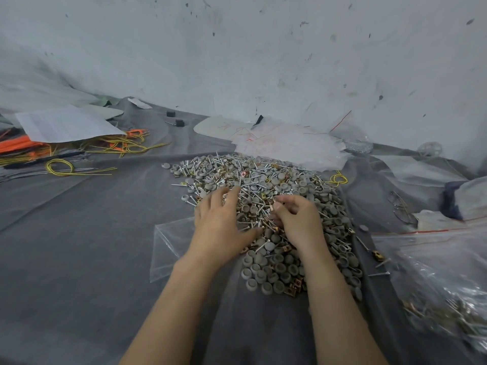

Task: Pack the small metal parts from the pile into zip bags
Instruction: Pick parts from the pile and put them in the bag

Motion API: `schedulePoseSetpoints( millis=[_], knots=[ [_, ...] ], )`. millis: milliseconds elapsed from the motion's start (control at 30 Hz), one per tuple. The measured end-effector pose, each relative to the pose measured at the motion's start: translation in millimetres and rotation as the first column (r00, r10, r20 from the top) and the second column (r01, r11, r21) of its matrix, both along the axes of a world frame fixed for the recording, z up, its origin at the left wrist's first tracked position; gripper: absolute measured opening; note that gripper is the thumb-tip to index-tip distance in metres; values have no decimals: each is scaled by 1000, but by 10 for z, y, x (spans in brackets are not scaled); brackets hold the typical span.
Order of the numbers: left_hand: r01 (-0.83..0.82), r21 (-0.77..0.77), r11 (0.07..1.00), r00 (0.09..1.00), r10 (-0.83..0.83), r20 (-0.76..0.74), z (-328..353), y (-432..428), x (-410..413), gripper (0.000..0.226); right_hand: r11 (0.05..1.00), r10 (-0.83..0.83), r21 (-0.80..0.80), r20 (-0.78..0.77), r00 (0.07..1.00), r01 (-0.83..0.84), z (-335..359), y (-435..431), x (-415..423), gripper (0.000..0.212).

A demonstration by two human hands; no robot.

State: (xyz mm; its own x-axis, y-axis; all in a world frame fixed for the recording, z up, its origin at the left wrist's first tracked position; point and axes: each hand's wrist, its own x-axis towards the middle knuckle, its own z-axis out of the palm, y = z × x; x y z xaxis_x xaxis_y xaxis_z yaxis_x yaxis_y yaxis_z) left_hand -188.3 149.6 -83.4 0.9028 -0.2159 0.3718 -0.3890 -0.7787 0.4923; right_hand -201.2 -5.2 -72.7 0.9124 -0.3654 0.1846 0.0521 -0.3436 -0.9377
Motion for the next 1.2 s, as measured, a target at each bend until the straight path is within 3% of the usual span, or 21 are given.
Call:
schedulePoseSetpoints(
  millis=[67,167,367,567,833,1000,1133,1200],
  knots=[
    [-7,184,983,985,39,-169,-4,109,78,112,999,5,-33,-3,1000,-5,-3,18,4,12],
    [34,247,968,959,37,-279,-68,148,156,118,996,19,-84,-4,1000,-19,0,63,-1,11],
    [17,204,979,979,25,-204,-162,152,159,113,989,21,-150,4,1000,-20,-15,106,-2,9],
    [0,260,966,957,75,-279,-177,187,159,125,982,52,-183,8,999,-49,-19,150,-3,6],
    [17,244,970,928,76,-365,-77,207,153,126,982,51,-181,26,998,-45,-10,151,-16,11],
    [43,321,946,927,82,-366,-42,210,177,119,970,70,-235,32,997,-60,-13,180,-28,18],
    [-21,221,975,955,85,-284,4,155,152,113,971,50,-237,34,998,-40,-20,165,-30,18],
    [-22,-15,1000,982,19,-188,82,163,114,109,978,32,-209,44,999,-22,-21,154,-30,18]
  ],
)
